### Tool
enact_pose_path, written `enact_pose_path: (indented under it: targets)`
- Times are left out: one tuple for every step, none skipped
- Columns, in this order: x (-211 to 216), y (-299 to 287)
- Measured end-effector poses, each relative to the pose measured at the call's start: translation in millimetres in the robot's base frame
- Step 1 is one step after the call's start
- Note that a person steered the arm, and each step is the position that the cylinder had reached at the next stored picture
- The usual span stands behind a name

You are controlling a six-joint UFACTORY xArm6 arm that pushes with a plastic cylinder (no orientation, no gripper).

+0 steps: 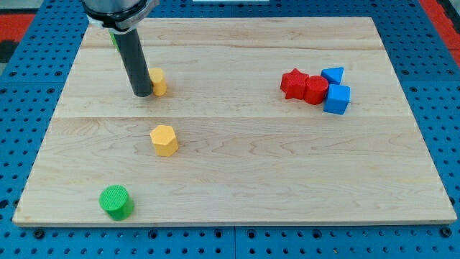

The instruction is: Place the yellow heart to the top center of the board

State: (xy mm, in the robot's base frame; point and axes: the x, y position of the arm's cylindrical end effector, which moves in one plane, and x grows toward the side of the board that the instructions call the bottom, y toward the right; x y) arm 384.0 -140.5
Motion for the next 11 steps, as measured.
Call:
enact_pose_path:
  targets:
    - [-20,47]
    - [-59,80]
    - [-73,49]
    - [-37,15]
    - [-14,8]
    - [-17,-30]
    - [-27,-32]
    - [-32,-28]
    - [-42,-24]
    - [-98,-9]
    - [-99,27]
